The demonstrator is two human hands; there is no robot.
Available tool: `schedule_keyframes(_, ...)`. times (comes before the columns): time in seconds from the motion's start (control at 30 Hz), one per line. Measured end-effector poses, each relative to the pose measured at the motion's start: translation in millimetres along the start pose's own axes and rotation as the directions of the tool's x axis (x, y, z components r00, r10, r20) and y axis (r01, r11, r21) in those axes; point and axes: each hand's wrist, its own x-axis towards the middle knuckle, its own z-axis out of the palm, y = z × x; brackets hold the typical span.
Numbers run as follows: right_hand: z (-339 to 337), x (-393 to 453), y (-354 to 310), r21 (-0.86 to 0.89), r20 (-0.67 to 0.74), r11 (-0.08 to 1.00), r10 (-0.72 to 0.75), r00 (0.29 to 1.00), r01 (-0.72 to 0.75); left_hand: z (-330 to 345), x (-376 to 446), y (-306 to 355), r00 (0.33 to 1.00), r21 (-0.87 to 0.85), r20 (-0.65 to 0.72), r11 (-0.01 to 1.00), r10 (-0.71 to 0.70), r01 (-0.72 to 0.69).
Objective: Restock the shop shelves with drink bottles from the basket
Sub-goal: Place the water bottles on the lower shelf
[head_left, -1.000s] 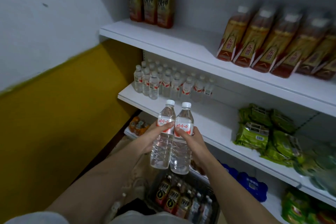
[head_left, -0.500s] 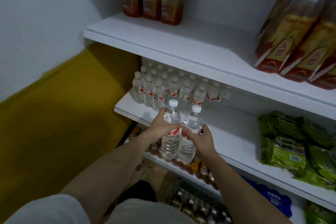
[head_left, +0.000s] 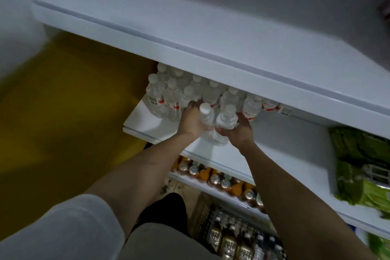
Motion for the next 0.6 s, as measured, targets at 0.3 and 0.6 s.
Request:
schedule_keyframes(0.3, 10.3, 29.0, 0.2, -0.094, 0.03, 0.995, 0.046, 0.998, -0.043, 17.7, 28.7, -5.3, 0.987, 0.075, -0.038, 0.986, 0.155, -0.152)
schedule_keyframes(0.6, 23.8, 41.3, -4.6, -0.142, 0.004, 0.987, 0.075, 0.997, -0.074, 42.2, 35.7, -4.4, 0.983, 0.133, -0.166, 0.989, 0.082, -0.06)
